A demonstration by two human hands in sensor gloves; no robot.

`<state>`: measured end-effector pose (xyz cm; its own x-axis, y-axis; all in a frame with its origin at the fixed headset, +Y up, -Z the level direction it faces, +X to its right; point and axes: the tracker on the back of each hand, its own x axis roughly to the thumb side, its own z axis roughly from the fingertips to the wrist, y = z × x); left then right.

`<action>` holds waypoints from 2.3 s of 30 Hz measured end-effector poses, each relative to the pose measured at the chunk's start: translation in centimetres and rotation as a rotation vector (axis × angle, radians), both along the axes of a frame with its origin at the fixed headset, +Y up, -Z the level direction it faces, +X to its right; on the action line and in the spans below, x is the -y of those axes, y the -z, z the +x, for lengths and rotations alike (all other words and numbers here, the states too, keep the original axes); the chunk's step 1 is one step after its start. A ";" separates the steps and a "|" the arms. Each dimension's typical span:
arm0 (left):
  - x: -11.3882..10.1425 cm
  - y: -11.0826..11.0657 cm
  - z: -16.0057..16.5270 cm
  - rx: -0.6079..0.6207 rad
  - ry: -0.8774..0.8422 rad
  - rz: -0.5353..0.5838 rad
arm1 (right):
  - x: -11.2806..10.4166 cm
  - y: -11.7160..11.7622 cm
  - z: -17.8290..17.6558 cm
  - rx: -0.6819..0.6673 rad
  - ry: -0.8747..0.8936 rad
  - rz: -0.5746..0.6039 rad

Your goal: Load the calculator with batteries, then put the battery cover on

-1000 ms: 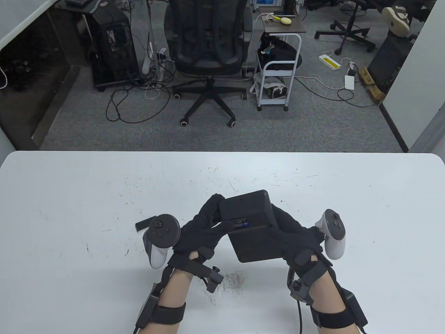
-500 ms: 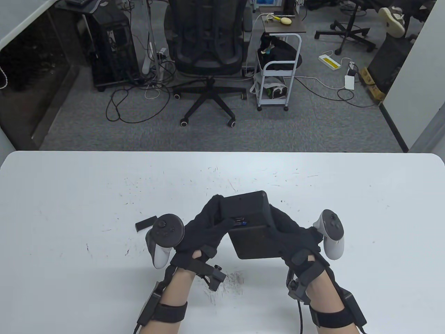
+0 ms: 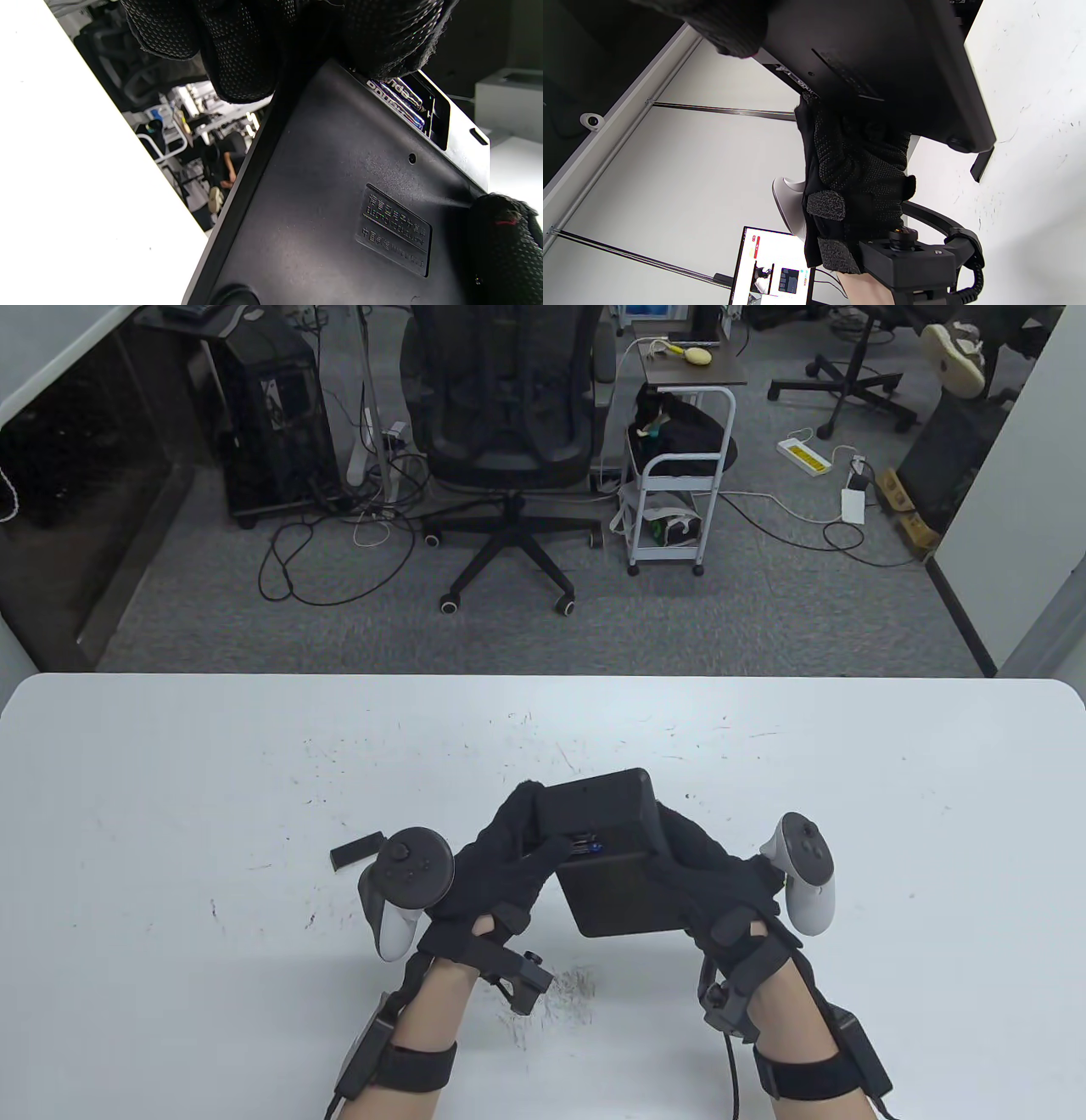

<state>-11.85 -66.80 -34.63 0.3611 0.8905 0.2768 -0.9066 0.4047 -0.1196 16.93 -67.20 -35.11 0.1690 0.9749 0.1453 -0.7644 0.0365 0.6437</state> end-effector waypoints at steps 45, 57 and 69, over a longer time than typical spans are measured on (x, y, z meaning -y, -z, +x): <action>7.0 7.7 -12.3 -0.387 1.311 -0.361 | 0.1 0.8 2.6 0.027 0.116 -0.058; 9.6 9.0 -13.7 -0.349 1.279 -0.541 | 0.1 0.9 2.5 0.028 0.124 -0.070; 10.6 9.1 -13.3 -0.318 1.336 -0.583 | 0.2 0.9 2.3 0.027 0.121 -0.075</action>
